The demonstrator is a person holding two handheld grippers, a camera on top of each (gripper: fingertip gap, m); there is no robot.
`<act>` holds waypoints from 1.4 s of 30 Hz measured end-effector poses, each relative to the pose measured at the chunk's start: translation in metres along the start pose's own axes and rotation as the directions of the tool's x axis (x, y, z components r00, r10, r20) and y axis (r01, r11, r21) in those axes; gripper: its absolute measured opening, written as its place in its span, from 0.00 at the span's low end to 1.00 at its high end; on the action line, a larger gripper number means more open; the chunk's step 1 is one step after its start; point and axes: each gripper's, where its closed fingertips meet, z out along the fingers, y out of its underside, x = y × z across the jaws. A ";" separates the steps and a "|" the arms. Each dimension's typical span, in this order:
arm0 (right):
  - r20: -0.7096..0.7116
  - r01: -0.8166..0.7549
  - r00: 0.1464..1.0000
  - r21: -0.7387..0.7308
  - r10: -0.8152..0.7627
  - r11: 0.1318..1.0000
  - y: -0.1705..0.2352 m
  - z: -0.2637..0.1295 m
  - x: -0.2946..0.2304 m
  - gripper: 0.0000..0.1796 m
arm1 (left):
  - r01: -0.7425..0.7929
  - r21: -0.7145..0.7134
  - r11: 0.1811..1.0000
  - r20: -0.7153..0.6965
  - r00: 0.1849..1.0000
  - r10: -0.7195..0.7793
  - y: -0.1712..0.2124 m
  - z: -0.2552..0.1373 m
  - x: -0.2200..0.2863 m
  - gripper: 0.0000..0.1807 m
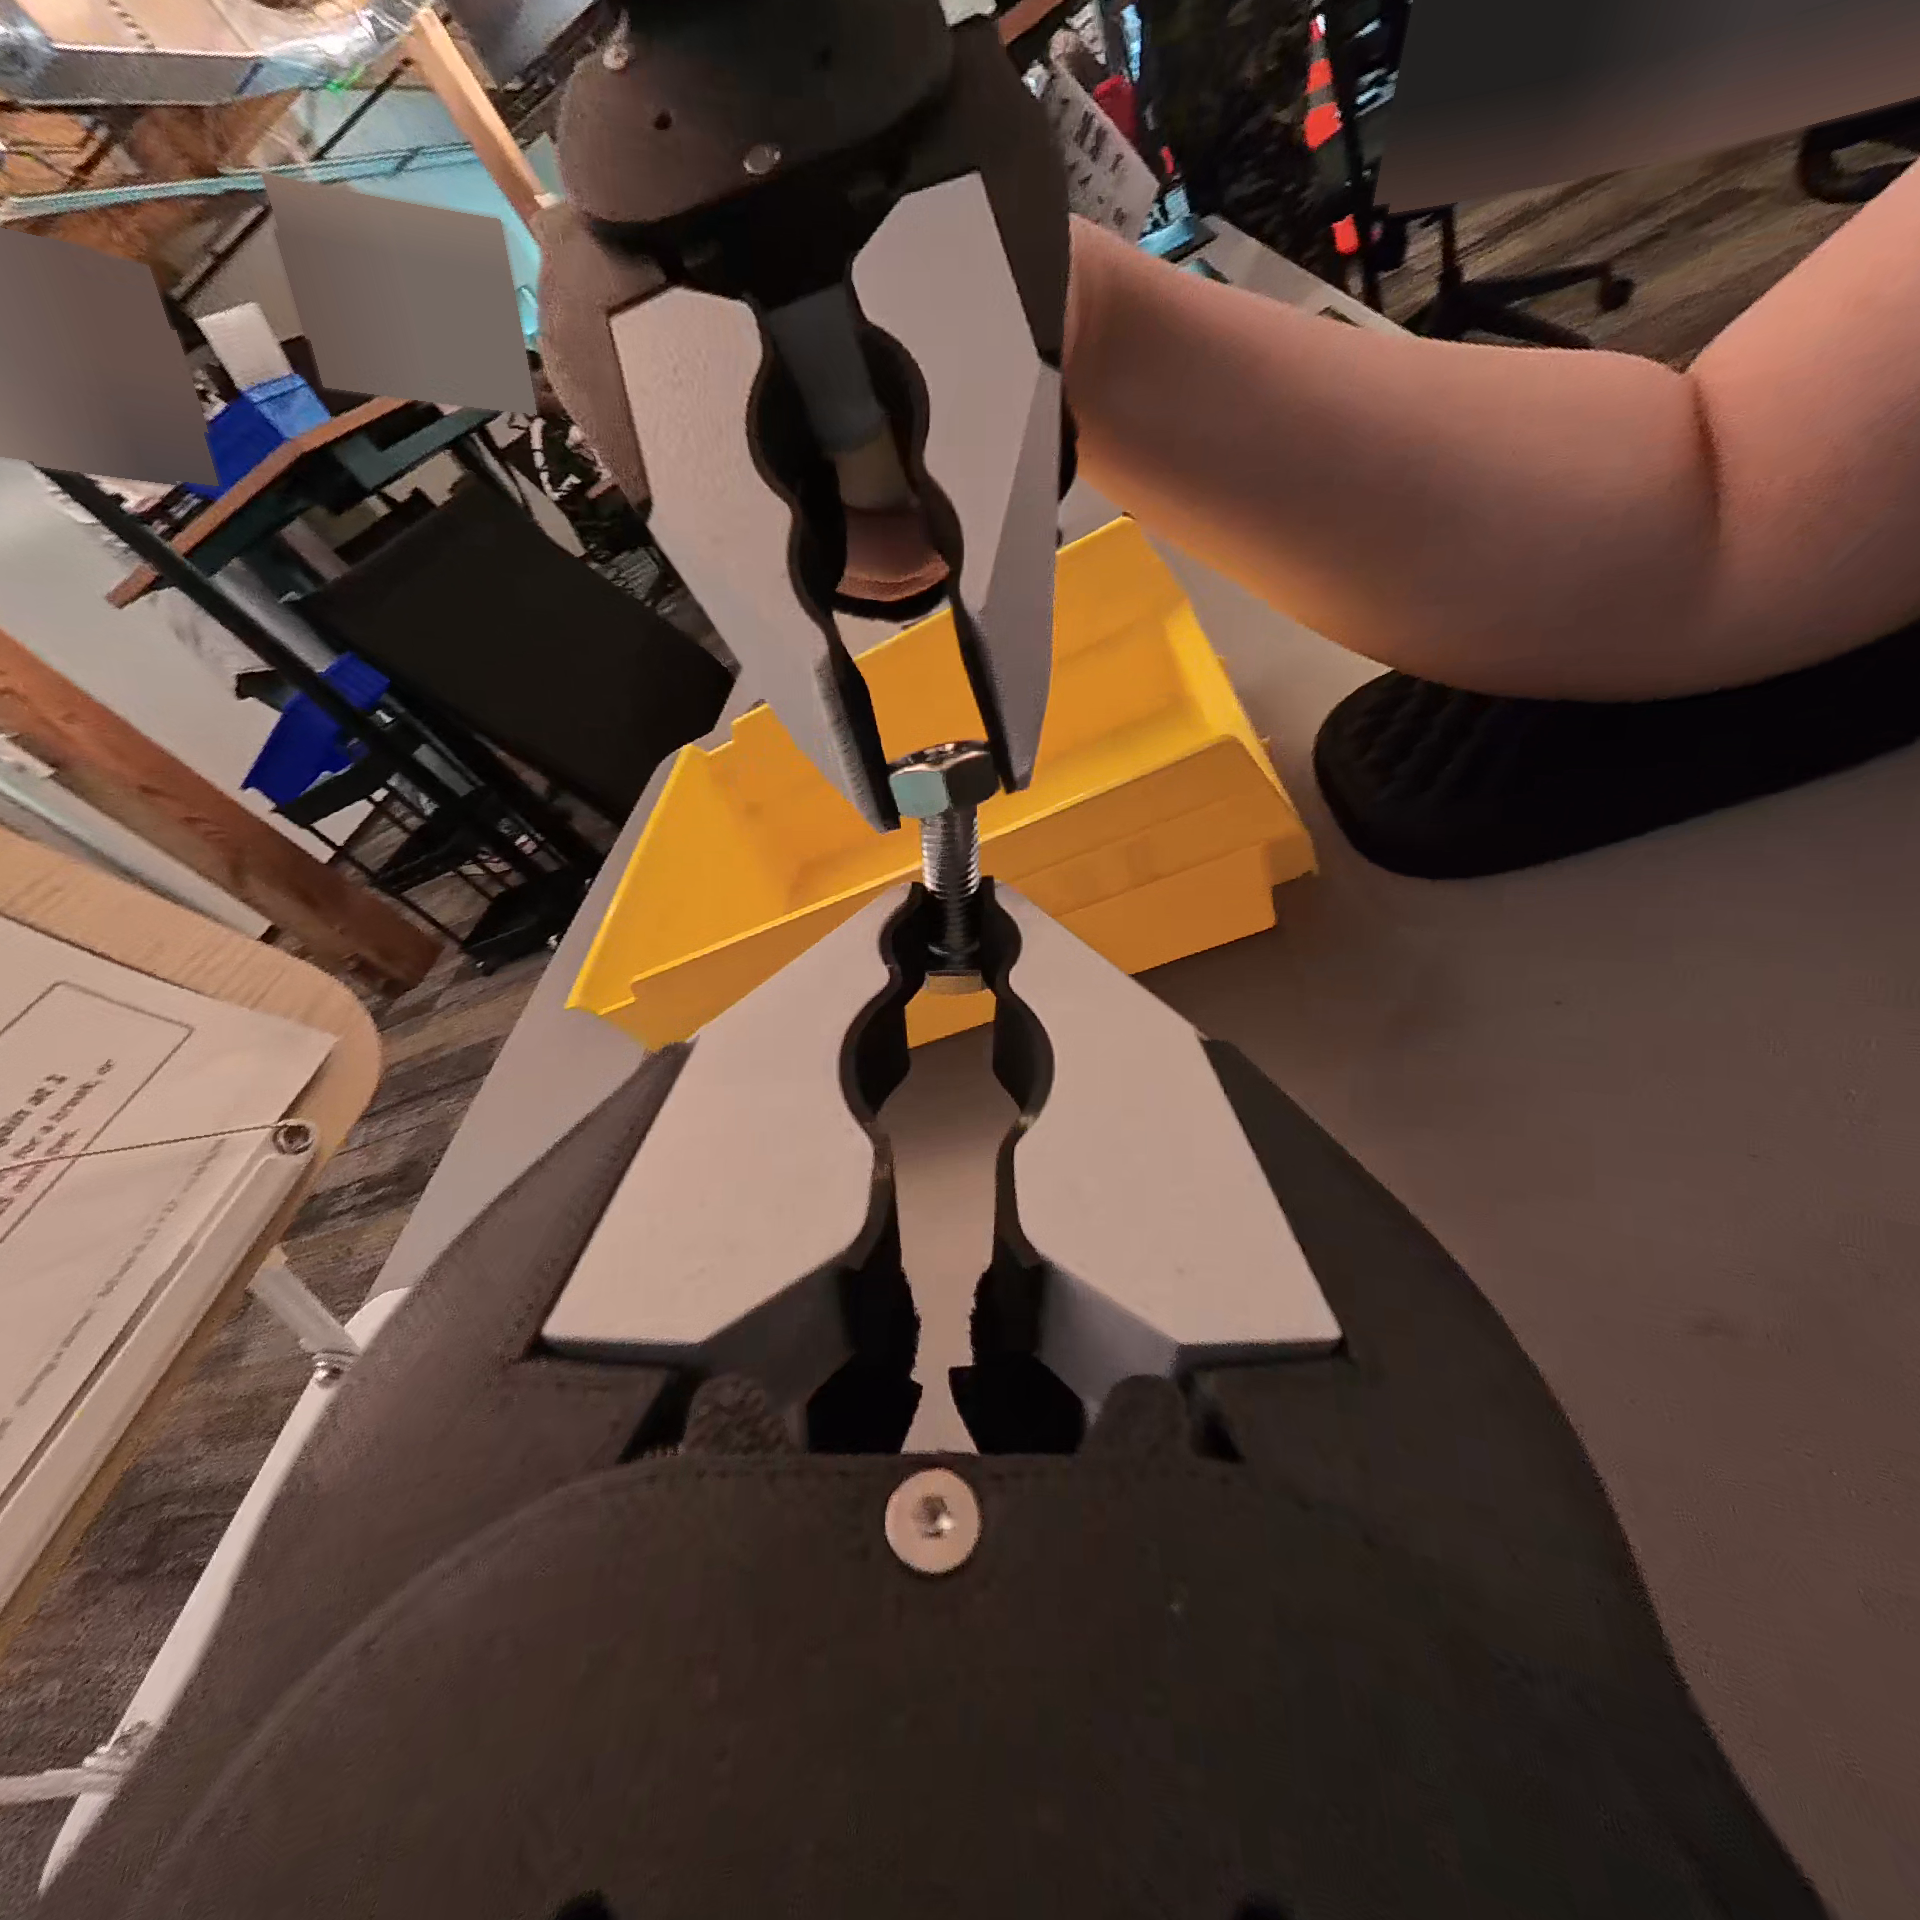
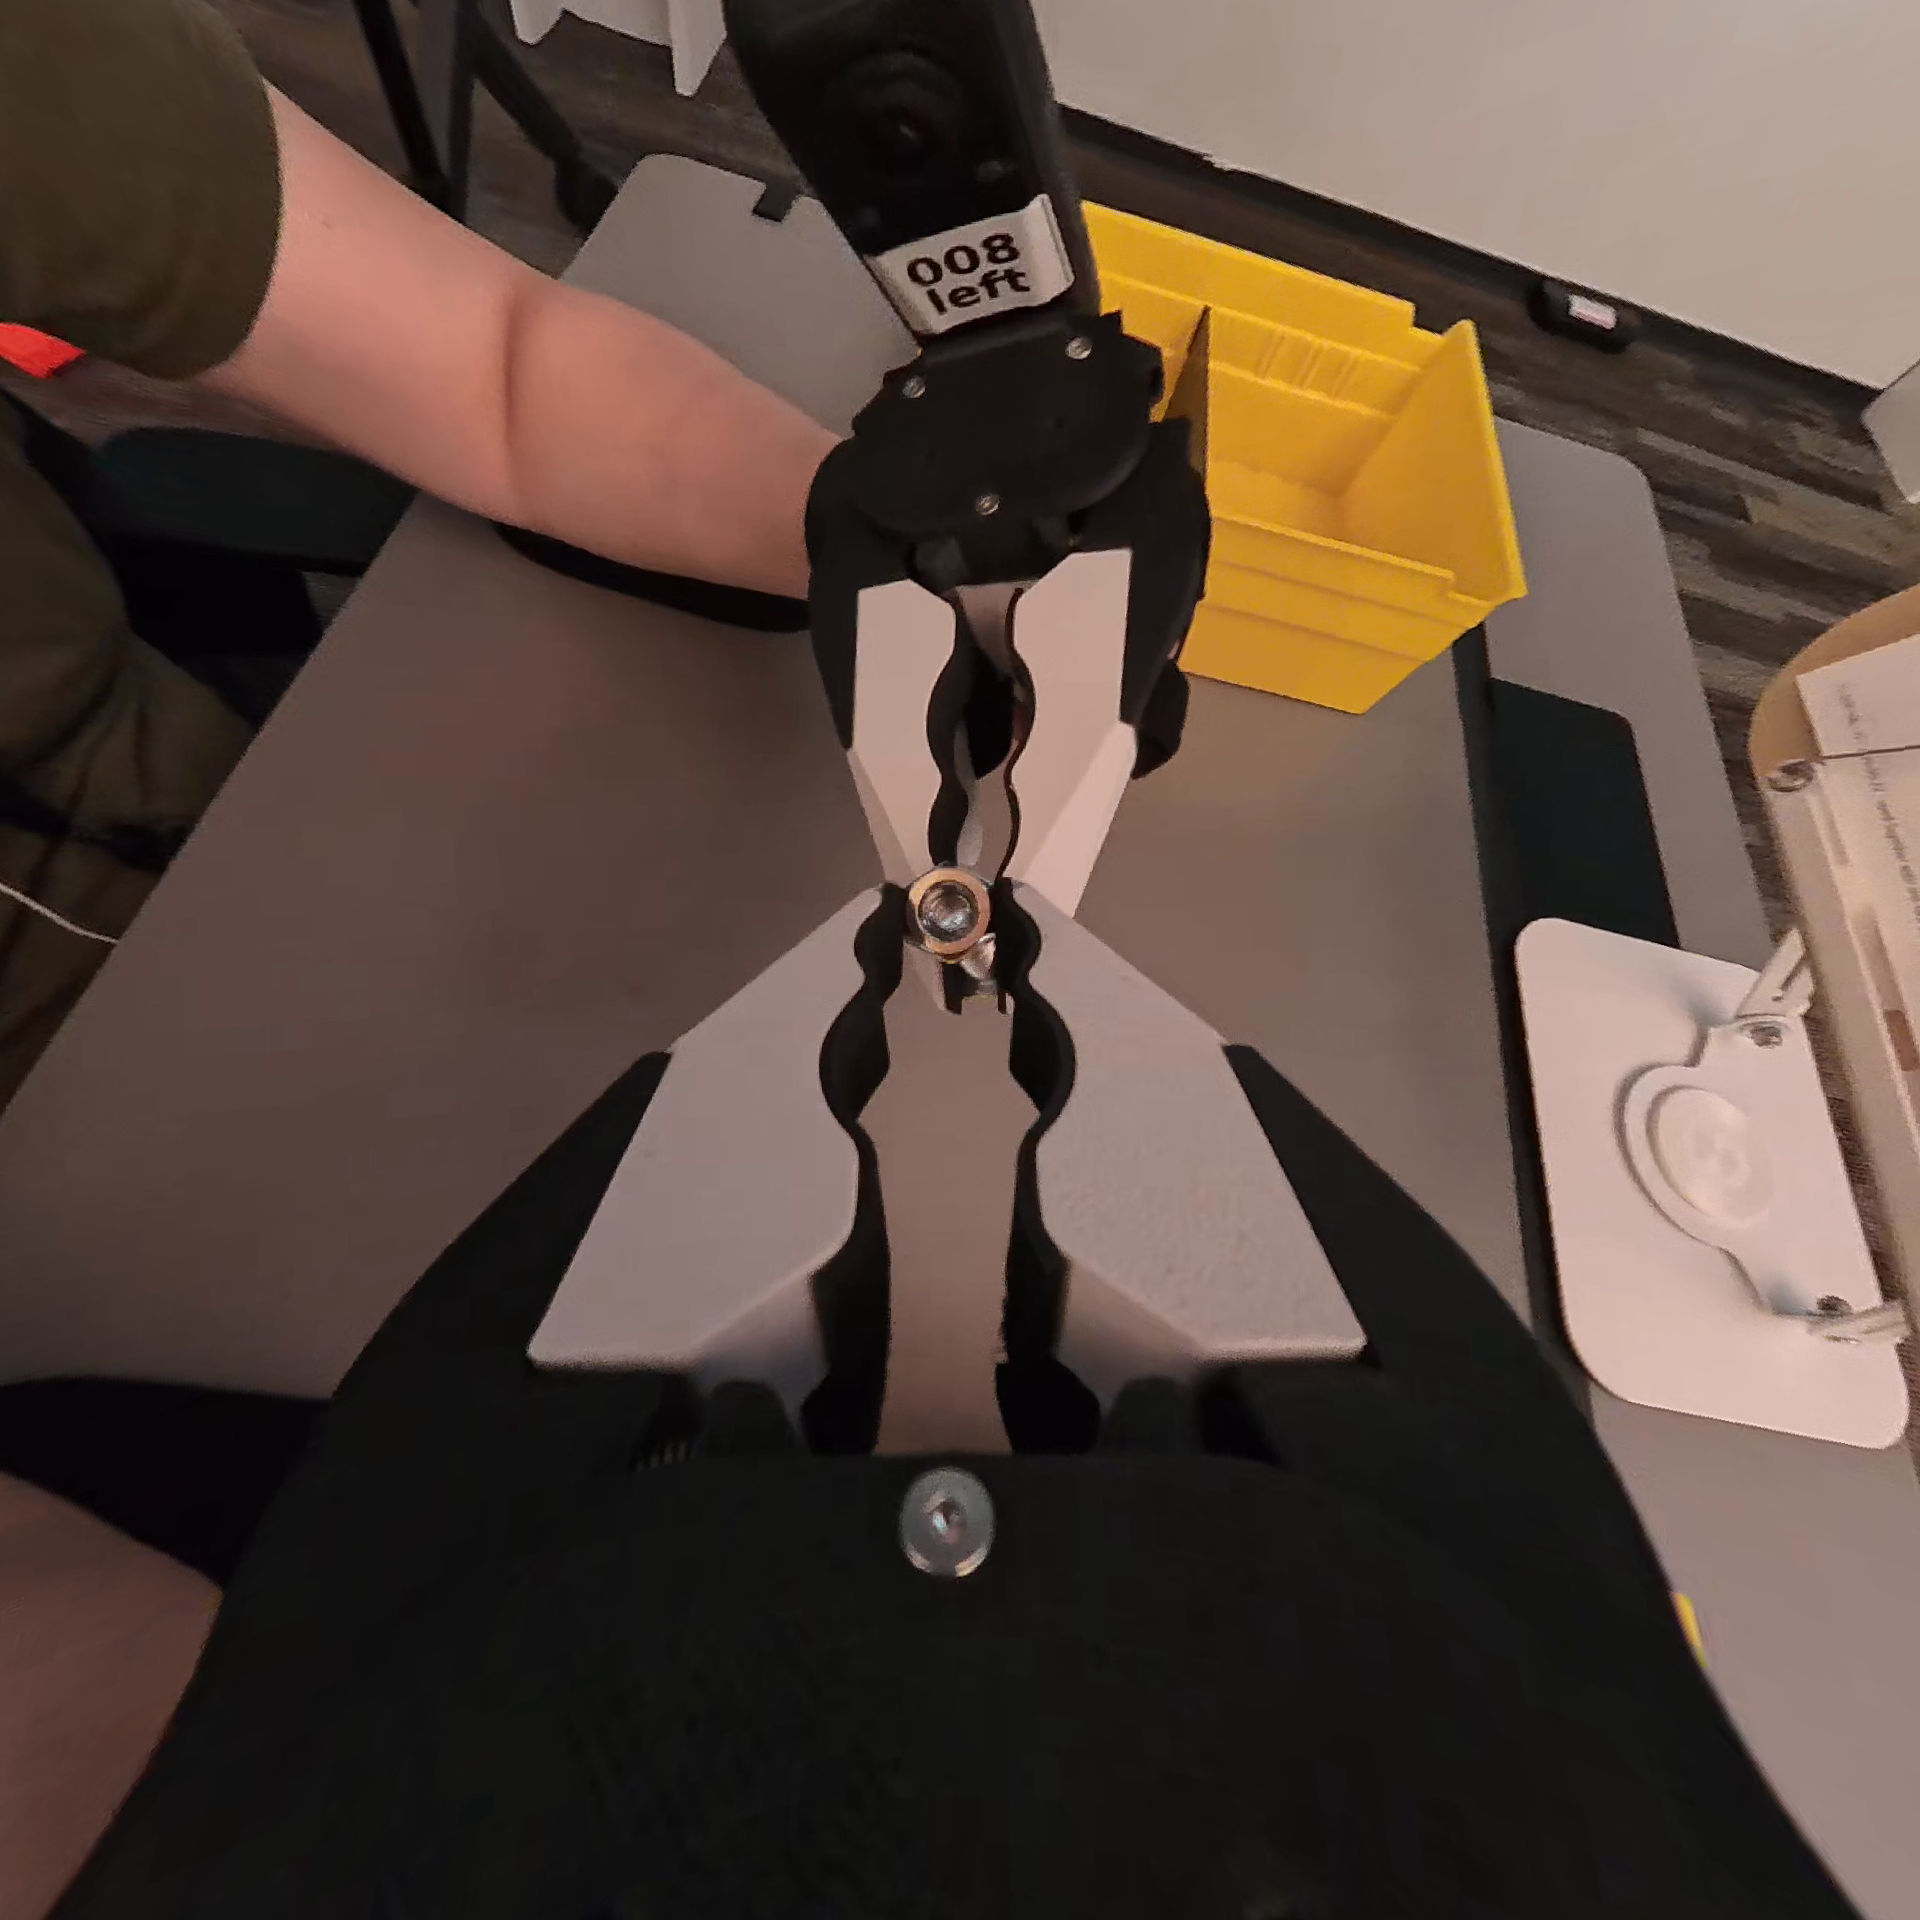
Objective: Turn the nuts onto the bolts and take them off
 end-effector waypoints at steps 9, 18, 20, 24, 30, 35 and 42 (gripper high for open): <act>0.033 0.036 0.999 -0.131 -0.032 0.991 0.014 0.005 -0.016 0.09 | -0.062 -0.091 0.994 -0.092 0.994 0.053 0.009 0.004 0.018 0.04; 0.110 0.128 0.988 -0.169 -0.111 0.977 0.014 0.010 -0.039 0.09 | -0.028 -0.106 0.994 -0.263 0.965 -0.001 0.006 0.000 0.044 0.04; 0.128 0.137 0.985 -0.148 -0.119 0.979 0.010 0.010 -0.043 0.09 | -0.002 -0.096 0.995 -0.301 0.953 -0.027 0.002 -0.002 0.049 0.04; 0.171 0.207 0.967 -0.111 -0.187 0.972 0.005 0.011 -0.056 0.09 | 0.074 -0.074 0.994 -0.403 0.910 -0.098 -0.007 -0.008 0.062 0.04; 0.231 0.225 0.954 -0.120 -0.193 0.967 0.005 0.016 -0.068 0.09 | 0.121 -0.104 0.987 -0.511 0.845 -0.158 -0.008 -0.013 0.078 0.04; 0.213 0.182 0.966 -0.155 -0.147 0.971 0.009 0.017 -0.062 0.09 | 0.150 -0.144 0.978 -0.511 0.835 -0.204 -0.003 -0.012 0.076 0.04; 0.040 0.004 0.999 -0.027 -0.003 1.000 -0.016 -0.003 -0.022 0.09 | 0.361 -0.113 0.926 -0.467 0.803 -0.370 -0.016 -0.015 0.048 0.04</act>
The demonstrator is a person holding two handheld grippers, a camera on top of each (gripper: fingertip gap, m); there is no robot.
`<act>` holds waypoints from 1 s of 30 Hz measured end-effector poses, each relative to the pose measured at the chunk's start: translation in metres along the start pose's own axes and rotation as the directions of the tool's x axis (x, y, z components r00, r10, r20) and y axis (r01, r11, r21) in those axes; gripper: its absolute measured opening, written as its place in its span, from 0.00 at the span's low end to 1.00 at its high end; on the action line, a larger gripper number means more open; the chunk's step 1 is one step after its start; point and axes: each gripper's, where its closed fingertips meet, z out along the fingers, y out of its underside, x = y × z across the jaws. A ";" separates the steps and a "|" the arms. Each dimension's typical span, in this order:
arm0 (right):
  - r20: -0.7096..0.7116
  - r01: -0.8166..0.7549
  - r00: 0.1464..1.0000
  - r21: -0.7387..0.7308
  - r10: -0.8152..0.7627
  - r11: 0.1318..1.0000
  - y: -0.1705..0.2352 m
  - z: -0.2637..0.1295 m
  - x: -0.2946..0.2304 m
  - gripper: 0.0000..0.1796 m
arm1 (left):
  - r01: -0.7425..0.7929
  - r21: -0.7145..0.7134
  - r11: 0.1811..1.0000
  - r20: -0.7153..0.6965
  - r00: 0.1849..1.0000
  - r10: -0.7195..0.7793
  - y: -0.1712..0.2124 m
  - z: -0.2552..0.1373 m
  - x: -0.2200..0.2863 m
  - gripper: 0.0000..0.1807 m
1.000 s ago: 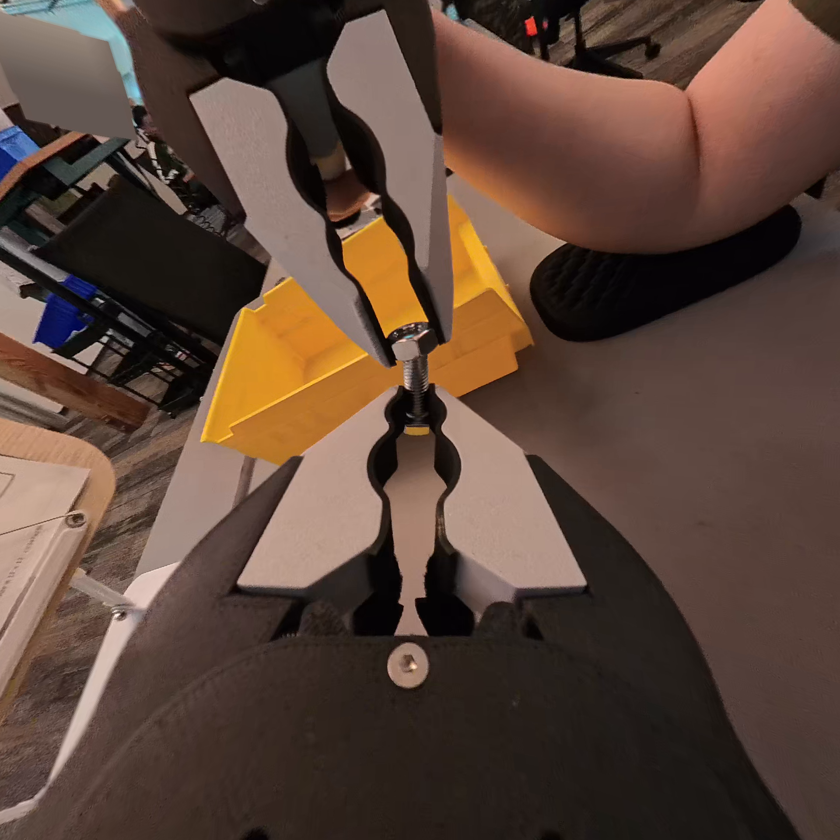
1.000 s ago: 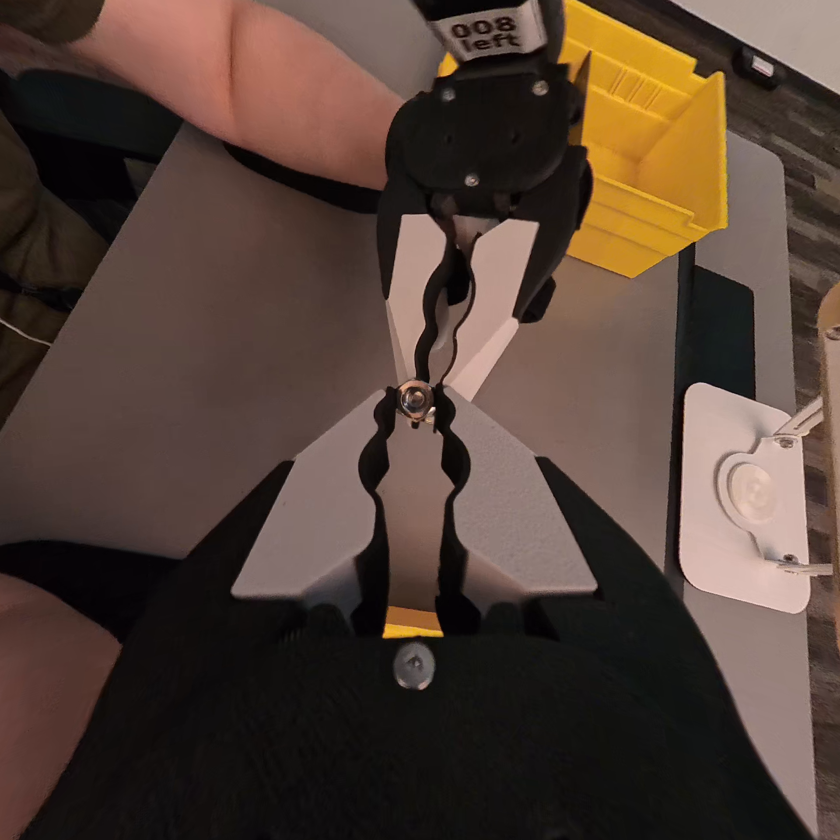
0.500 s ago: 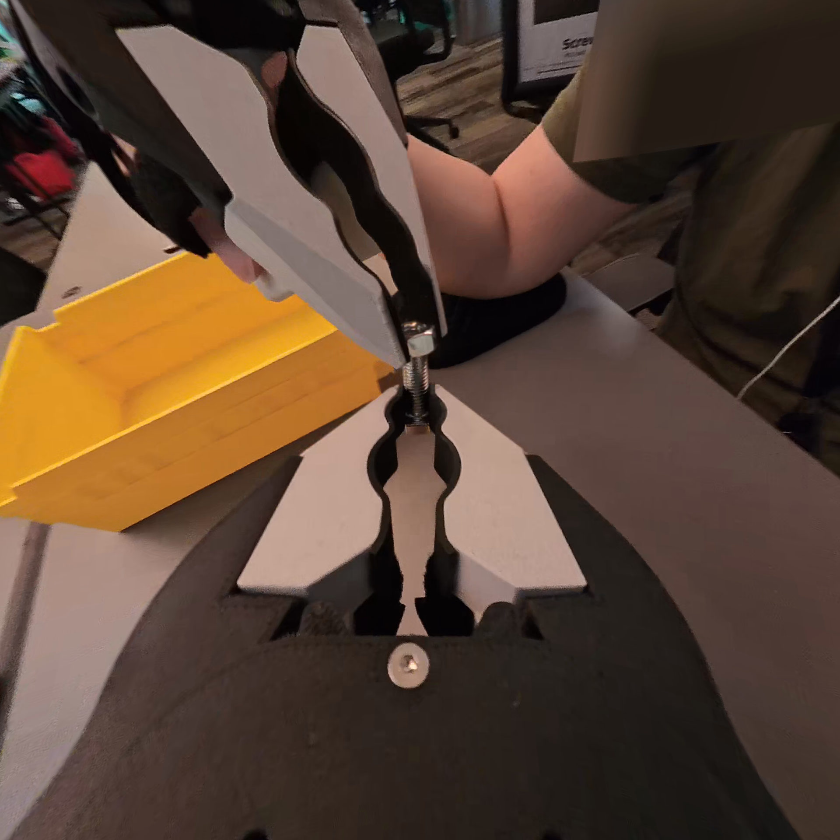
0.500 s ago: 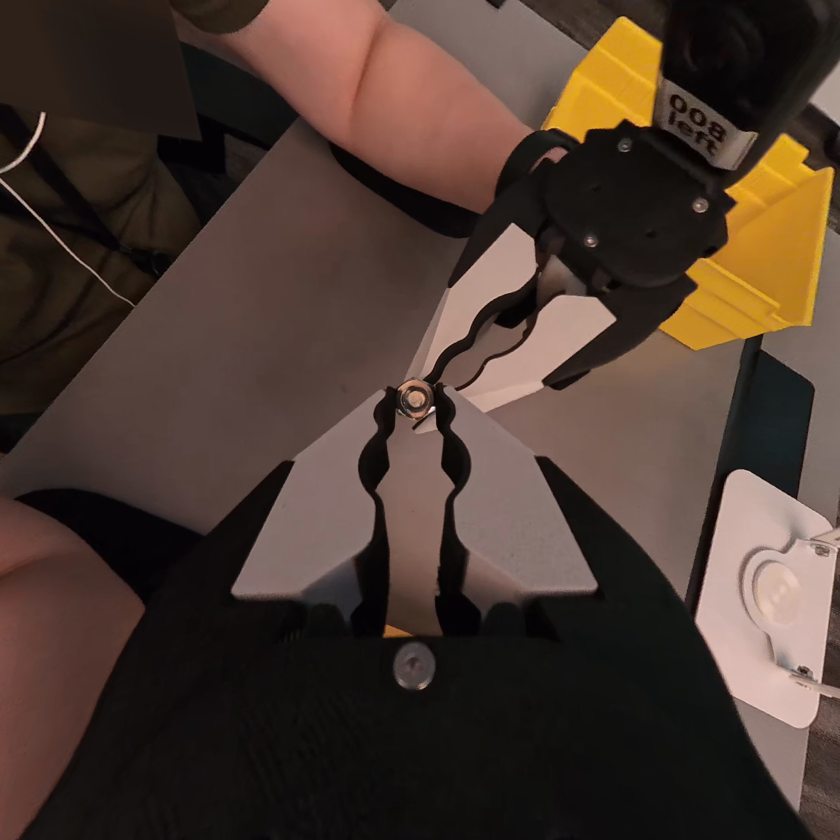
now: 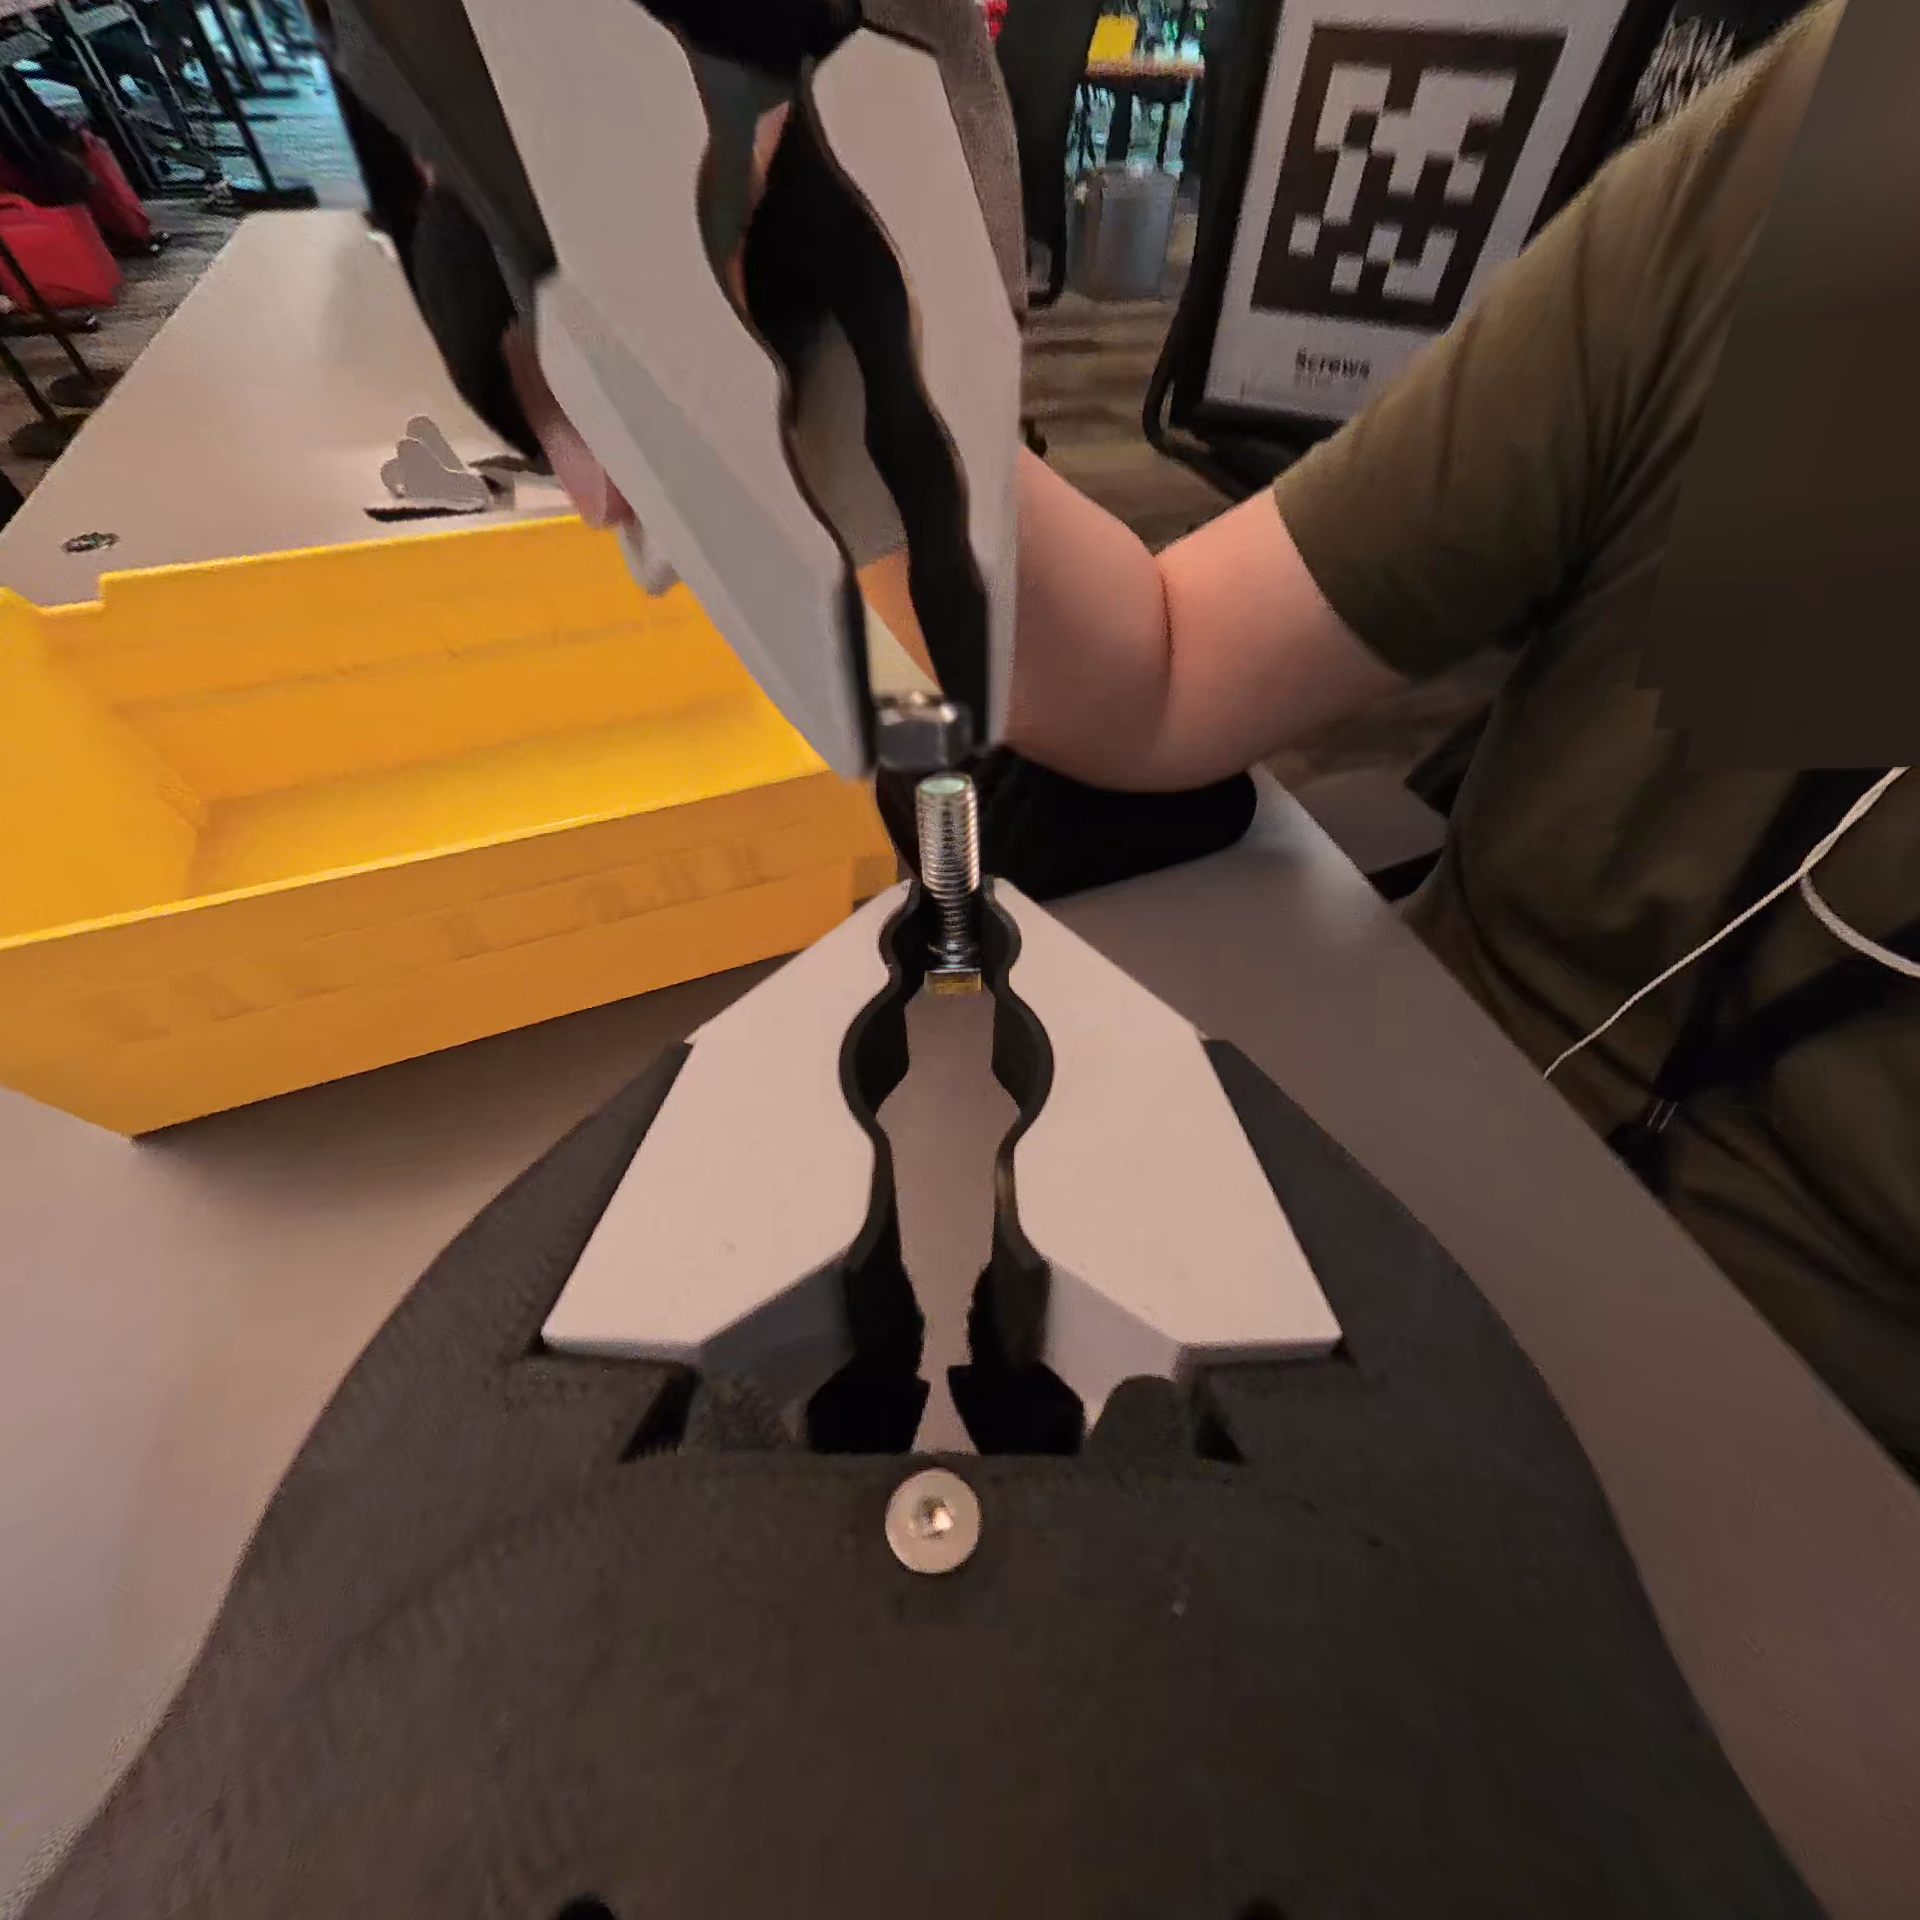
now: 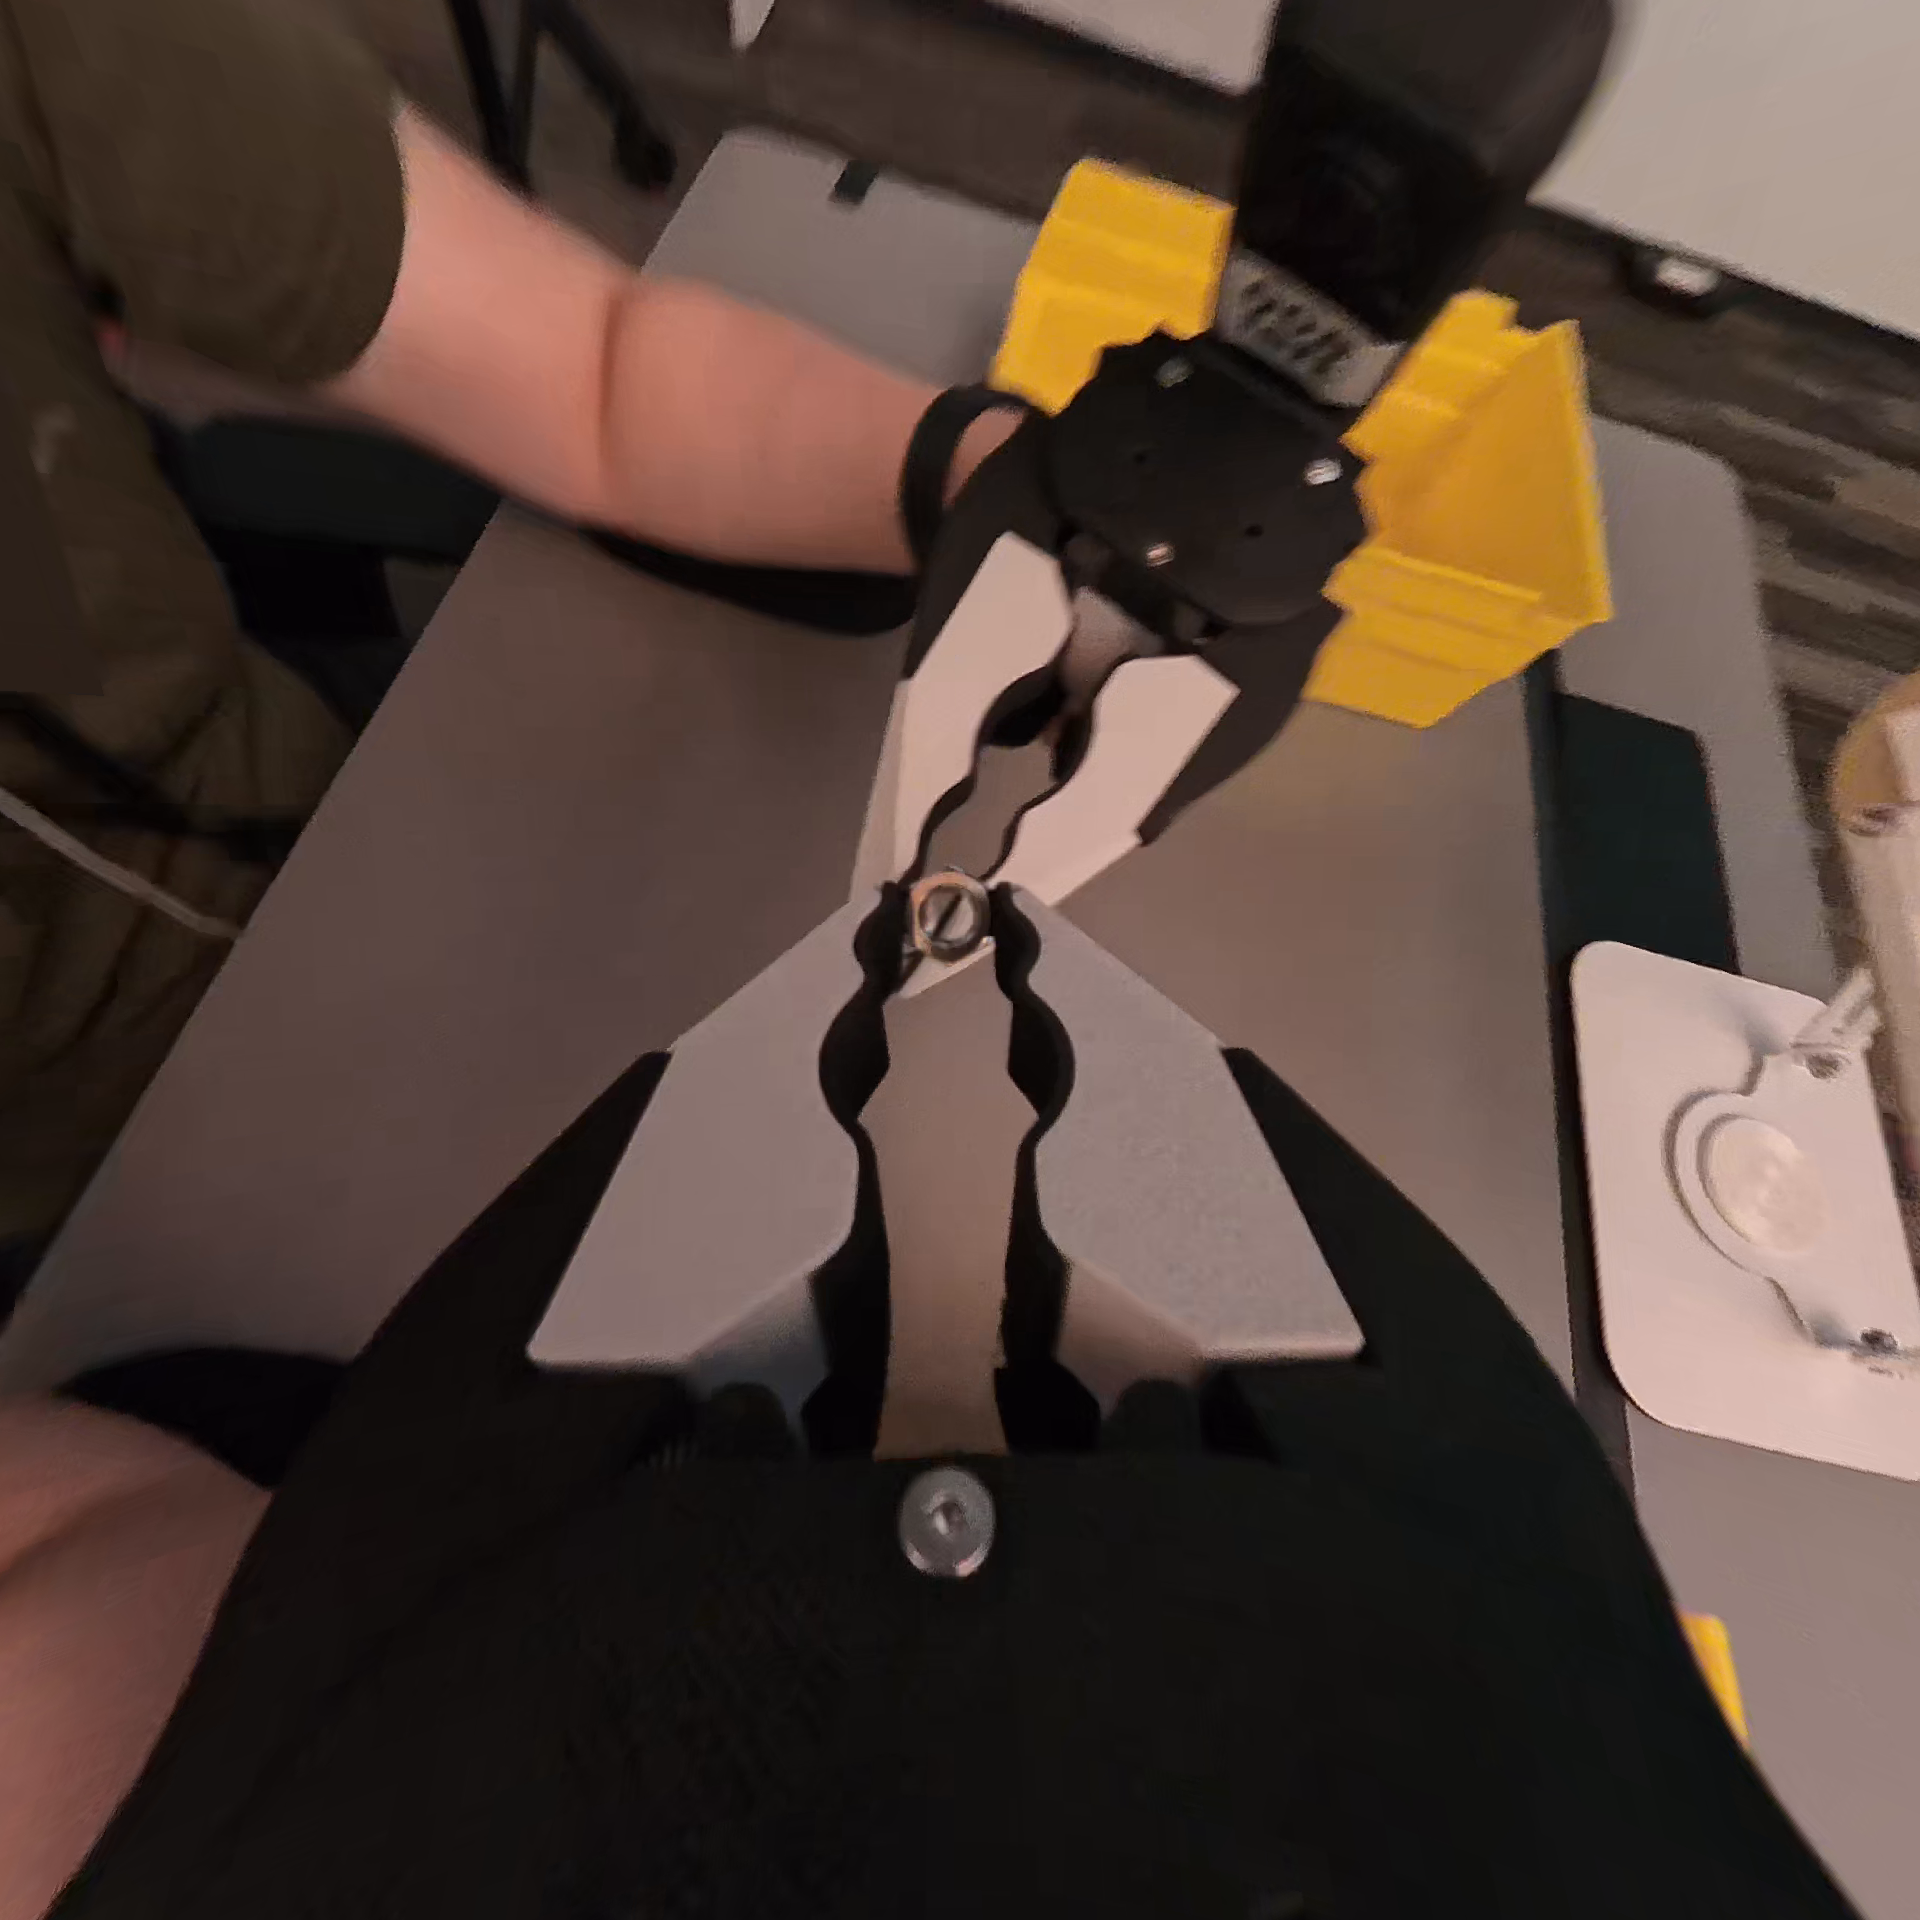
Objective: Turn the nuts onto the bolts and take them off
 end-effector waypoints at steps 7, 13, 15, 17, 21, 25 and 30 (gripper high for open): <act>0.046 -0.271 0.963 0.149 0.267 0.951 -0.005 -0.018 0.025 0.09 | 0.278 0.077 0.957 -0.025 0.960 -0.277 -0.010 -0.018 -0.017 0.04; 0.065 -0.249 0.967 0.063 0.245 0.967 0.008 0.001 0.024 0.09 | 0.449 0.027 0.893 -0.016 0.893 -0.449 0.007 -0.021 -0.028 0.04; 0.061 -0.242 0.969 0.049 0.239 0.969 0.011 0.003 0.025 0.09 | 0.468 -0.004 0.884 -0.013 0.884 -0.468 0.013 -0.020 -0.028 0.04; 0.080 -0.229 0.971 0.023 0.226 0.973 0.016 0.008 0.022 0.09 | 0.463 -0.027 0.886 -0.017 0.886 -0.463 0.015 -0.017 -0.025 0.04; 0.123 -0.203 0.972 0.001 0.201 0.979 0.021 0.015 0.016 0.09 | 0.419 -0.088 0.904 -0.016 0.906 -0.422 0.019 -0.013 -0.018 0.04; 0.161 -0.194 0.968 -0.010 0.193 0.981 0.023 0.019 0.011 0.09 | 0.379 -0.122 0.917 -0.021 0.923 -0.384 0.019 -0.011 -0.011 0.04; 0.201 -0.188 0.961 -0.031 0.191 0.982 0.026 0.024 0.004 0.09 | 0.353 -0.159 0.922 -0.007 0.933 -0.359 0.023 -0.008 -0.009 0.04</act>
